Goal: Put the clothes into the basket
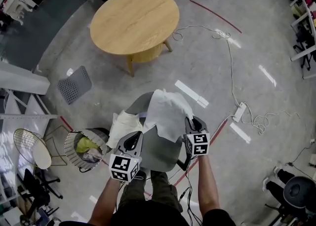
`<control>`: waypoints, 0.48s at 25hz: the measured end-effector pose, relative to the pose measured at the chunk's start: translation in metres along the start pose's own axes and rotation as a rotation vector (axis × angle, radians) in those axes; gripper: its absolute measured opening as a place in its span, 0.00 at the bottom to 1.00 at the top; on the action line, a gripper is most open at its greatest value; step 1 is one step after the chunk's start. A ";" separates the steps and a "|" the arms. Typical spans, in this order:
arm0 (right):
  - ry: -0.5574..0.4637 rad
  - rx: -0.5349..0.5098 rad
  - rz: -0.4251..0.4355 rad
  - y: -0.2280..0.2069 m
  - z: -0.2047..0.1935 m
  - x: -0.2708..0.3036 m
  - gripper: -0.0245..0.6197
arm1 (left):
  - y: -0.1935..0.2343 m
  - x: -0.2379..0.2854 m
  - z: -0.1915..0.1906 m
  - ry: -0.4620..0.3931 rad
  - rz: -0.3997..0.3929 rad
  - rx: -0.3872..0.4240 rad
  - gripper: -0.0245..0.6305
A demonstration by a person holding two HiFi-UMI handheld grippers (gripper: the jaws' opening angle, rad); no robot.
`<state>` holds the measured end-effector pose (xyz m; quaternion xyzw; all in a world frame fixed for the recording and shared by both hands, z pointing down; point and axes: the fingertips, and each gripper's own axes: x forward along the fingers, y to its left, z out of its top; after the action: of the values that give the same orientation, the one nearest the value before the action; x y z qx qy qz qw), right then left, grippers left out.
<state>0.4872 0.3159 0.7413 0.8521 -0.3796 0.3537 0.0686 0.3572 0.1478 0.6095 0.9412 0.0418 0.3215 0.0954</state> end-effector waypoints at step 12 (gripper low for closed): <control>-0.098 -0.006 -0.059 0.006 0.029 -0.028 0.10 | 0.004 -0.028 0.003 -0.034 0.010 -0.004 0.05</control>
<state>0.4863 0.3172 0.7009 0.8790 -0.3582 0.3083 0.0630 0.3365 0.1393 0.5911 0.9465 0.0346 0.3059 0.0965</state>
